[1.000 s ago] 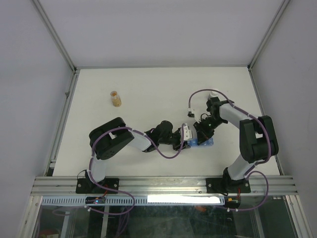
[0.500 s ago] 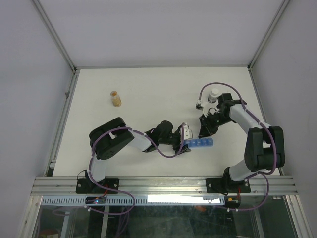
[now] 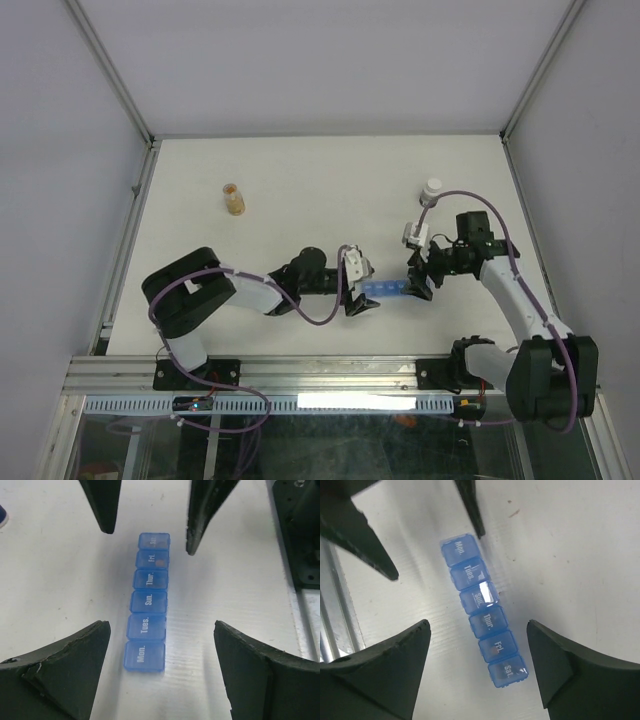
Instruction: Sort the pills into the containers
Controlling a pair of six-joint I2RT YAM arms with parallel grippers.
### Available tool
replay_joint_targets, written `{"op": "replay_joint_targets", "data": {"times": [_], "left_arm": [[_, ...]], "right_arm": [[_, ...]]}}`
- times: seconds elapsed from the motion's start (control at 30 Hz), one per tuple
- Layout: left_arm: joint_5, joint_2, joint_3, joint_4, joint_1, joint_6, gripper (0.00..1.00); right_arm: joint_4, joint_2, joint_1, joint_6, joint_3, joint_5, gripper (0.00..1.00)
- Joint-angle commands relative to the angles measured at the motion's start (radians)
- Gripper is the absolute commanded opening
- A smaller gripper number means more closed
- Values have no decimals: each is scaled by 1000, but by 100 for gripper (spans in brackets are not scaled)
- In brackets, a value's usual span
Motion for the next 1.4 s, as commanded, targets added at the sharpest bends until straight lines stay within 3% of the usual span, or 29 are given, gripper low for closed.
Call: {"op": "replay_joint_targets", "data": {"times": [0.0, 0.1, 0.2, 0.33, 0.43, 0.47, 0.6, 0.73, 0.8, 1.03, 1.37], "left_arm": [[-45, -150, -83, 122, -10, -77, 86], [-92, -192, -110, 108, -1, -141, 81], [-45, -178, -150, 141, 1, -68, 80], [13, -107, -214, 349, 1, 26, 82], [-24, -45, -167, 344, 2, 47, 77], [-30, -43, -152, 325, 5, 39, 73], [-16, -68, -169, 349, 22, 10, 65], [6, -70, -199, 411, 48, -59, 52], [8, -69, -199, 427, 59, -108, 46], [33, -81, -237, 518, 96, -239, 41], [106, -11, -161, 518, 94, -289, 0]], "right_arm": [[29, -132, -7, -367, -92, -116, 82], [37, -113, -6, -369, -91, -162, 77], [8, -28, -5, -311, -35, -152, 68], [-6, 46, 8, -221, 13, -131, 52], [29, 65, 22, -139, 19, -62, 46], [22, 70, 22, -140, 24, -44, 47], [-45, 66, 23, -266, 7, 14, 69], [46, -3, 26, -352, -90, 74, 82], [61, -15, 26, -399, -112, 71, 83], [108, 36, 26, -446, -126, 104, 82], [92, 93, 48, -492, -123, 127, 76]]}}
